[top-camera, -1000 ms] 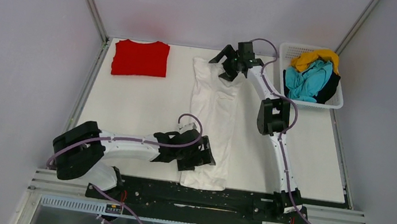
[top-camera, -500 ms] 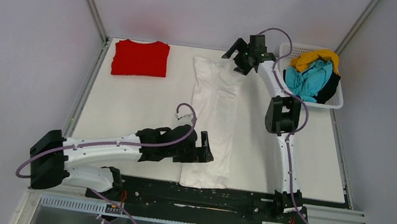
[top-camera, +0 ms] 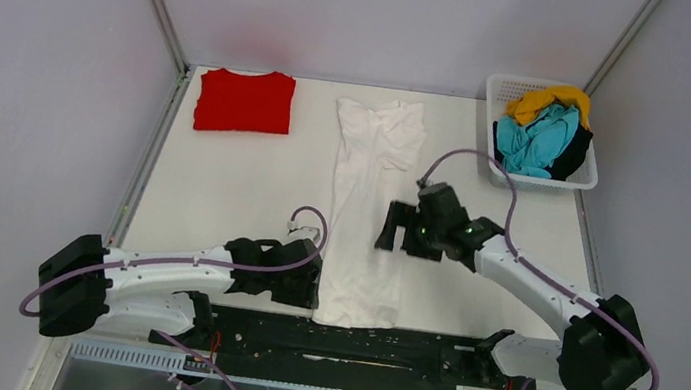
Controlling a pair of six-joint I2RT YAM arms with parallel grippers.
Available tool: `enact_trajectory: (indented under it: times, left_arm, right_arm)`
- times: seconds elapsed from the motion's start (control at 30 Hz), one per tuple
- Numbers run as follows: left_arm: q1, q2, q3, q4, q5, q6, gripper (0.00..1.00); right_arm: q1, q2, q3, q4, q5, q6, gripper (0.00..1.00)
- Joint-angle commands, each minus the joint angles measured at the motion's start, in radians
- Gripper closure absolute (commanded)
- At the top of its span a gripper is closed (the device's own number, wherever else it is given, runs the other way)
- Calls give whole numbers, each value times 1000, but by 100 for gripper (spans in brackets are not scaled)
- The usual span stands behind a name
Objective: Fold and stack the t-shirts
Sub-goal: Grab the bottom of the folded rectangular tshirt with both arms
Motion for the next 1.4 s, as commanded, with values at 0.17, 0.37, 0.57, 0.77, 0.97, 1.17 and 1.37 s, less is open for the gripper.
enact_trajectory:
  times: [0.17,0.37,0.57,0.77,0.97,1.17,1.37]
  left_arm:
    - [0,17,-74,138,134,16,66]
    - [0,77,-110,203,164,-3,73]
    - [0,112,-120,258,190,-14,100]
    - [-26,-38,-177,264,241,-17,100]
    - [-24,-148,-150,335,271,57,100]
    - [36,-48,24,256,124,115,100]
    - [285,114,118,420,228,152,100]
  right_arm:
    - [277,-150,-341,-47,23,231,8]
    - [337,-191,-453,60,-2,299,20]
    - [356,-139,-488,157,-48,332,58]
    - [381,-273,-532,93,-40,342,88]
    - [380,-407,-556,153,-51,368,91]
    - [369,-408,-477,165,71,321,91]
    - [210,-281,-373,264,46,245,91]
